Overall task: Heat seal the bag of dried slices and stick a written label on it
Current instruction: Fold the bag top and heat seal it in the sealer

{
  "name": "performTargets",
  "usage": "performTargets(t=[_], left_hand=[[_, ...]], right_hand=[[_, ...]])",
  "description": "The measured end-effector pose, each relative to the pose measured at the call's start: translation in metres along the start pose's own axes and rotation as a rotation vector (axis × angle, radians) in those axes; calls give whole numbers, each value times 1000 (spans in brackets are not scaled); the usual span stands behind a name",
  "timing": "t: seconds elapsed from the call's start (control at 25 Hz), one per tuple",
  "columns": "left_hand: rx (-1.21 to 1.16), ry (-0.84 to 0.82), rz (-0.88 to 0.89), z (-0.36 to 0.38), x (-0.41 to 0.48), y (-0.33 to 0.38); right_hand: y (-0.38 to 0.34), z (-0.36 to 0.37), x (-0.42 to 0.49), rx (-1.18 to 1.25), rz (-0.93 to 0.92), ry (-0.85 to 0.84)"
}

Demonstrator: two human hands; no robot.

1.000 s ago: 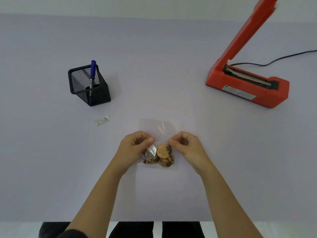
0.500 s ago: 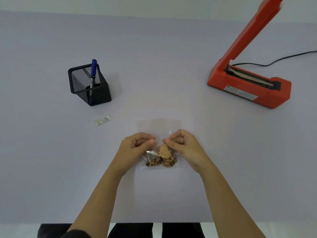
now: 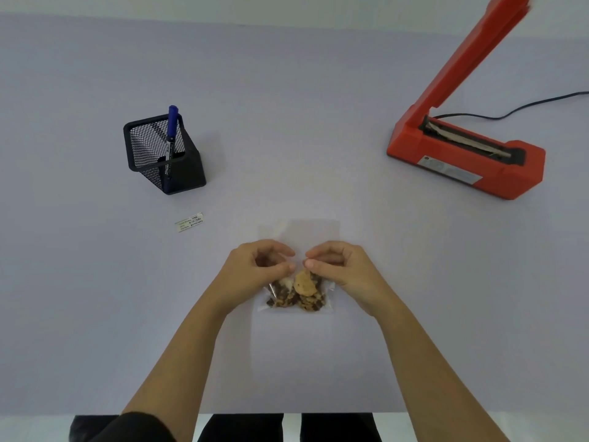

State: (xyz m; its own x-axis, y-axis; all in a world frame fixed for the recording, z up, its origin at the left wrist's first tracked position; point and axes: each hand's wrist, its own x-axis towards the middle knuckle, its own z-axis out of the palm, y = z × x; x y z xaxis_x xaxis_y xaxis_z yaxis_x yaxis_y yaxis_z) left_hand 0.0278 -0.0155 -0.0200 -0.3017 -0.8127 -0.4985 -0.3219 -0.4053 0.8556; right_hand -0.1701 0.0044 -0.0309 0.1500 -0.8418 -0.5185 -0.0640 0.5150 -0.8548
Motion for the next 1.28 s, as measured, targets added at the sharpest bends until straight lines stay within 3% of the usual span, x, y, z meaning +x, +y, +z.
performTargets(t=[0.48, 0.68, 0.88, 1.28], left_hand=[[140, 35, 18, -5, -4, -8], [48, 15, 6, 4, -5, -4], [80, 46, 19, -3, -3, -6], [105, 116, 18, 0, -7, -10]], right_hand=[[8, -9, 2, -70, -37, -2], [8, -6, 2, -107, -79, -6], [5, -11, 2, -5, -42, -40], [1, -8, 5, -55, -54, -3]])
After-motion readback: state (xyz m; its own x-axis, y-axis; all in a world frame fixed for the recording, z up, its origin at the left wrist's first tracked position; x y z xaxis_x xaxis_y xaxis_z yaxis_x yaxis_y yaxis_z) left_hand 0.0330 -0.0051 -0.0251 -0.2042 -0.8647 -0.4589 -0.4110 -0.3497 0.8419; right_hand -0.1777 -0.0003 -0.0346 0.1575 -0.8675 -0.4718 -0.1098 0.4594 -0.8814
